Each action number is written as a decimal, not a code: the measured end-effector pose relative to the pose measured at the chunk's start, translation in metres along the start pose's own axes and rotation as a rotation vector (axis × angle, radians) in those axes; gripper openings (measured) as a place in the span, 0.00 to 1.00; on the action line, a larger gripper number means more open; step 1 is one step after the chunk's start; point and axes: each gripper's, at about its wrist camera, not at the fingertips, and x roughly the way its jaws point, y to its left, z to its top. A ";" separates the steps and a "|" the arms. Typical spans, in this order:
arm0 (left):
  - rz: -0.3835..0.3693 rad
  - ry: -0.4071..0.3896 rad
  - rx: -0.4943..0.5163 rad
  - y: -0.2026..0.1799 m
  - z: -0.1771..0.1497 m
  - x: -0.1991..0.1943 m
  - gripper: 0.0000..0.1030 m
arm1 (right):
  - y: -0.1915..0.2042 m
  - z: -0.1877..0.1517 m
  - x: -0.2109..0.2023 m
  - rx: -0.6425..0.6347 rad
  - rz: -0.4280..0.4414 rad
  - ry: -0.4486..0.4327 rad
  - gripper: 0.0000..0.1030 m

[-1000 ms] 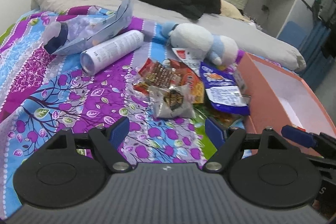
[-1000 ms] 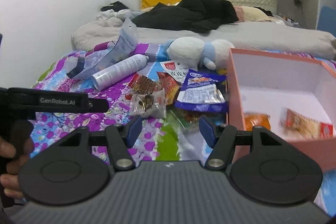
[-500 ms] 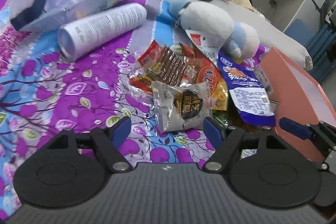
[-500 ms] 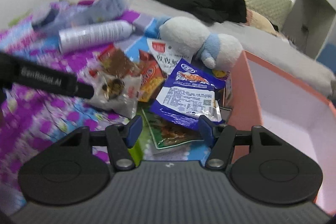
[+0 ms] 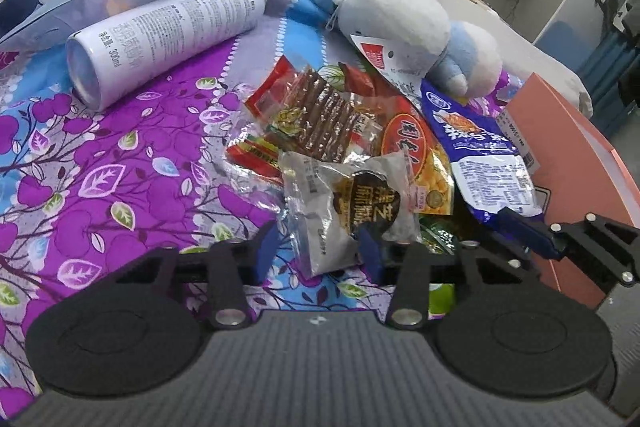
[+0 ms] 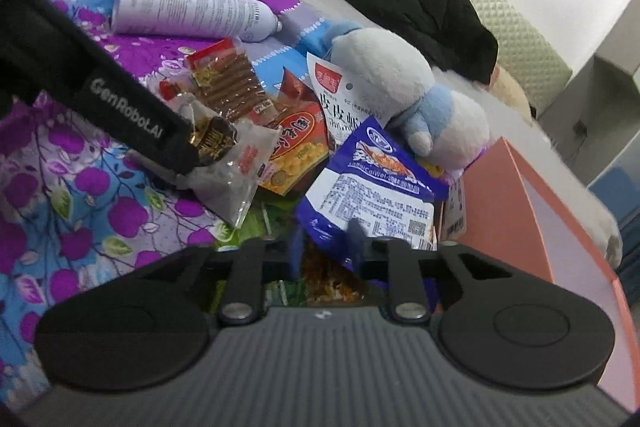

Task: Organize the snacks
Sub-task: 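Close the left tool on the wrapped pastry while the right tool grasps the cabbage packet, then lift the blue-white cabbage packet with the right tool while the left tool regrasps the pastry, then carry the pastry in the left tool and cabbage packet in the right tool over the pink box, then open both tools to drop the pastry and cabbage packet into the pink box, then withdraw both open tools from the pink box back toward the snack pile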

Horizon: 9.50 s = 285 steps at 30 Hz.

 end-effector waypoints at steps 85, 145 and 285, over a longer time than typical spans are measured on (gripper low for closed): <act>0.098 0.077 -0.199 0.000 -0.112 -0.143 0.97 | -0.001 -0.071 -0.061 0.606 0.272 0.131 0.93; 0.099 -0.030 0.043 -0.068 -0.080 -0.171 0.72 | -0.063 -0.065 -0.159 0.619 0.264 -0.040 0.59; 0.029 -0.170 0.088 -0.062 -0.106 -0.212 0.85 | -0.053 -0.092 -0.211 0.595 0.197 -0.125 0.84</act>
